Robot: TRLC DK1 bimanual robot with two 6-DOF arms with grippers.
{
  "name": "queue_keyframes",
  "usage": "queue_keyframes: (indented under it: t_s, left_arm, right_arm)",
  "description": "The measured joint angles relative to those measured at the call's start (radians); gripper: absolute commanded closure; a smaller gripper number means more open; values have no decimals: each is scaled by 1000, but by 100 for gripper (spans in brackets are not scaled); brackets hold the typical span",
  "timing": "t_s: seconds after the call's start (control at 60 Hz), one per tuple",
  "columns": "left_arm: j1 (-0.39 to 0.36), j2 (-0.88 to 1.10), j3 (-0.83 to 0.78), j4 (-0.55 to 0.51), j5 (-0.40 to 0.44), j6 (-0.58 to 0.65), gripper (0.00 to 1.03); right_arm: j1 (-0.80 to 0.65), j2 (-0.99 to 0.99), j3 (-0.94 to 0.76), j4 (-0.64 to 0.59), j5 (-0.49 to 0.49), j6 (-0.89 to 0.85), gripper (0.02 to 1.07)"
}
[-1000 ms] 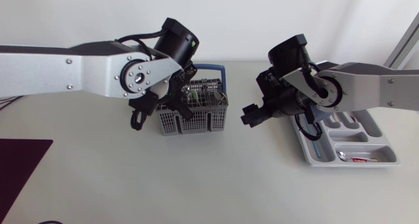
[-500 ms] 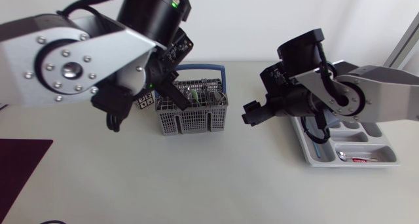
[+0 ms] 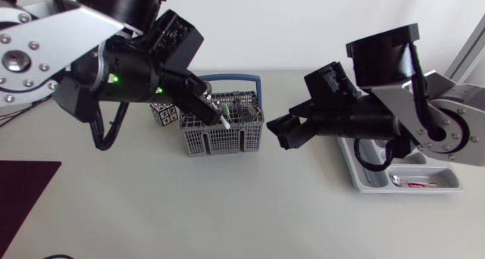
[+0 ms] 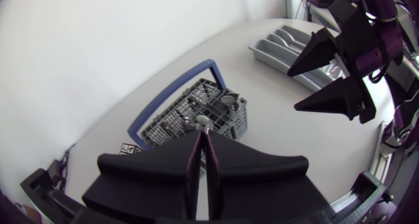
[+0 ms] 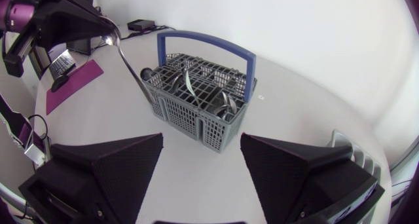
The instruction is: Transfer all utensils from the basket to the drawer tray.
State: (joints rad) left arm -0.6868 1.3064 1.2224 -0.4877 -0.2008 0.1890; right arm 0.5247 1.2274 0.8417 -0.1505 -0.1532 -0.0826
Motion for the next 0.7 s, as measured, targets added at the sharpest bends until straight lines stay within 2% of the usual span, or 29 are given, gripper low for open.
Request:
queue_keyframes:
  t_s: [0.167,0.333,0.45,0.7]
  left_arm:
    - [55,50,0,-49,232,-37,100]
    - [94,115,13,-113,406,-52,100]
    - [114,147,43,-141,477,-59,100]
    - [117,177,97,-181,530,-63,100]
  right_arm:
    - [66,-6,-23,26,-8,0,21]
    - [118,-6,-27,28,-7,0,22]
    - [142,4,-24,28,-6,0,22]
    - [193,69,-13,59,26,-28,47]
